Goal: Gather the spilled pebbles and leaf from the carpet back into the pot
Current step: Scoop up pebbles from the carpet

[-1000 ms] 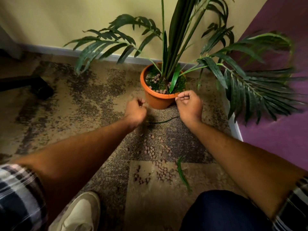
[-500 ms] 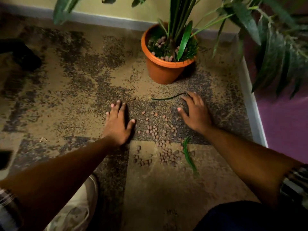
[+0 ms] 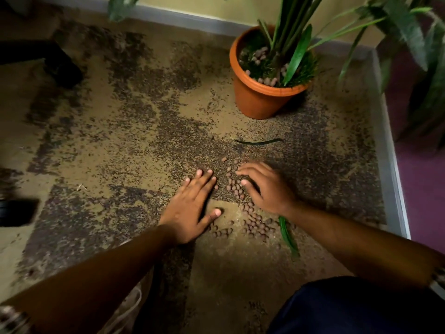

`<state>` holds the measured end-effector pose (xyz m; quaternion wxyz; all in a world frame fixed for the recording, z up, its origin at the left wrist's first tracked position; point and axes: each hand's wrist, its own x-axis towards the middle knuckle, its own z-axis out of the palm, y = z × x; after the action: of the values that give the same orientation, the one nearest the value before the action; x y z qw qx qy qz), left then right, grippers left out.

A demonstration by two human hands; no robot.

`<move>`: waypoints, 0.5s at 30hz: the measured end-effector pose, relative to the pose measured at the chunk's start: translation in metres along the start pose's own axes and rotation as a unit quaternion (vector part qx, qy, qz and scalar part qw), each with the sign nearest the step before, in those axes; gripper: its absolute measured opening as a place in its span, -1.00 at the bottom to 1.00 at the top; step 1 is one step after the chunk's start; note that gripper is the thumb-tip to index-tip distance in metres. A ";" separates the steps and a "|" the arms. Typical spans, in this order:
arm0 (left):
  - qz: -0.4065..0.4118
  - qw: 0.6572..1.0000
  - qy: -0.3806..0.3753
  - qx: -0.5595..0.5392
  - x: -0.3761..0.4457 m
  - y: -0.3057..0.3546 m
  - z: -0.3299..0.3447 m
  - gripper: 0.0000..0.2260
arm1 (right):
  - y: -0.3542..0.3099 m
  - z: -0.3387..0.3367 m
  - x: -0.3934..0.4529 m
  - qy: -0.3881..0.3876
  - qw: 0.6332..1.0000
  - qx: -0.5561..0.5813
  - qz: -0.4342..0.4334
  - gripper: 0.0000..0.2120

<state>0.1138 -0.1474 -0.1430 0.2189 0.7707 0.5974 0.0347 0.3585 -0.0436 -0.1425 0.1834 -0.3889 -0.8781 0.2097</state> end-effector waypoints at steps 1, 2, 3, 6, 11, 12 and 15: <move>0.017 1.000 -0.006 0.007 -0.002 -0.001 0.000 -0.26 | -0.003 -0.003 0.007 0.010 1.000 -0.012 -0.020 -0.76; 0.032 0.999 -0.012 0.013 -0.003 -0.002 -0.001 -0.24 | -0.005 -0.006 0.020 0.027 0.999 -0.023 -0.027 -0.76; 0.044 0.999 -0.017 0.018 -0.004 -0.003 -0.002 -0.23 | -0.009 -0.009 0.037 0.043 0.998 -0.036 -0.024 -0.75; 0.062 0.998 -0.014 0.017 -0.005 -0.003 -0.004 -0.18 | -0.017 -0.009 0.097 -0.025 0.995 -0.094 0.002 -0.55; 0.051 0.999 0.003 -0.014 -0.007 -0.003 -0.002 -0.01 | -0.022 0.028 0.116 -0.218 0.962 -0.158 -0.052 -0.35; 0.048 0.999 0.007 -0.018 -0.008 -0.003 -0.002 0.02 | -0.021 0.029 0.104 -0.209 0.963 -0.160 -0.066 -0.37; 0.043 0.999 0.011 -0.002 -0.009 -0.004 -0.001 0.07 | -0.017 0.019 0.058 -0.179 0.969 -0.147 -0.084 -0.43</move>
<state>0.1075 -0.1544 -0.1416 0.2123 0.7948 0.5660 0.0541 0.3020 -0.0140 -0.1401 -0.0189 -0.2925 -0.9473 0.1288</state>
